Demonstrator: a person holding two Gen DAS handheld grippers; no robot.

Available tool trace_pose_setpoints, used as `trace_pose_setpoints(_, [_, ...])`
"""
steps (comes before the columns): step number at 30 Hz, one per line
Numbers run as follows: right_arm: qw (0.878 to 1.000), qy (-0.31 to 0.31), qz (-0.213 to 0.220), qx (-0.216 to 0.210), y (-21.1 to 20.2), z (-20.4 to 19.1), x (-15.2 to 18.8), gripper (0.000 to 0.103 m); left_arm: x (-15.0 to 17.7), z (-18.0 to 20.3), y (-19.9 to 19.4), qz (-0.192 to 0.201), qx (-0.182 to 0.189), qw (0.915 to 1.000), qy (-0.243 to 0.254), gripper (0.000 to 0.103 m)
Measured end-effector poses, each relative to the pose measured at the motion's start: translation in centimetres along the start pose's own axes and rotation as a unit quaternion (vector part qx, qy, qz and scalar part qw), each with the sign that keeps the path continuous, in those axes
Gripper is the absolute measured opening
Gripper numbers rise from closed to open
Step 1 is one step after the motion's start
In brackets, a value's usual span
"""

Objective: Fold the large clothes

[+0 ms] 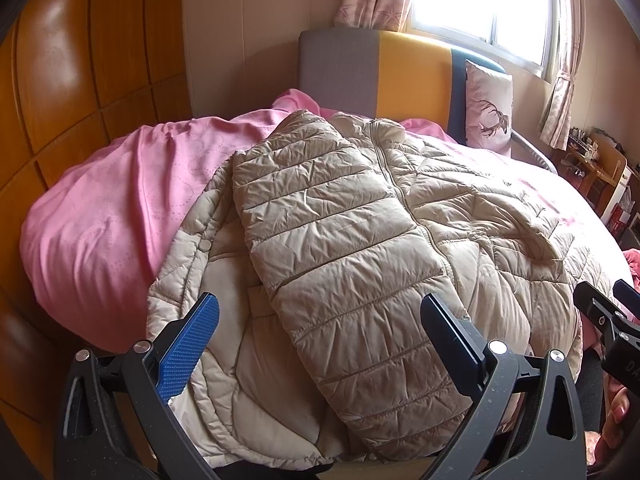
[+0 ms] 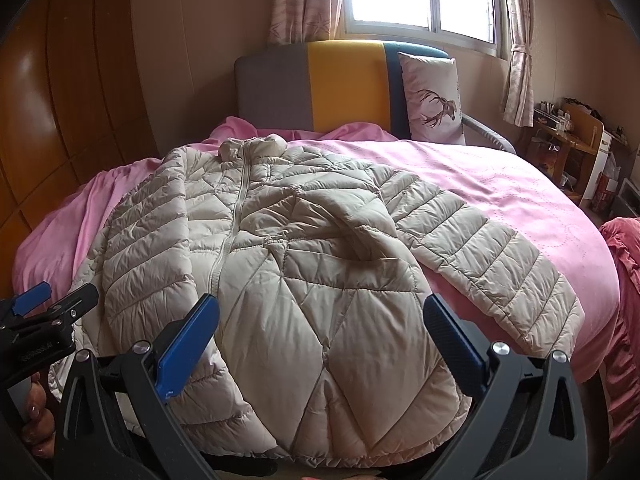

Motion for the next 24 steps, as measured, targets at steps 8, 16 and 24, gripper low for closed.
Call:
trace_pose_setpoints(8, [1.0, 0.0, -0.003, -0.001, 0.27, 0.05, 0.05, 0.101, 0.07, -0.03, 0.35, -0.005, 0.002, 1.0, -0.002, 0.1])
trace_pose_setpoints(16, [1.0, 0.001, -0.005, 0.0, 0.31, 0.04, 0.04, 0.101, 0.05, -0.07, 0.36, -0.006, 0.003, 1.0, -0.002, 0.1])
trace_pose_setpoints(24, [1.0, 0.001, -0.005, -0.002, 0.38, 0.01, 0.05, 0.101, 0.13, -0.14, 0.46, -0.007, 0.003, 1.0, -0.003, 0.1])
Point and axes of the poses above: each gripper's, at about its wrist camera, not at the fingertips, and y roughly the way its jaws point, z to its right, x to its underside, the point moved 4 cm from there along y, roughly the way its jaws point, and after that the axes turned 8 degrees about x, right-handed, at the moved point
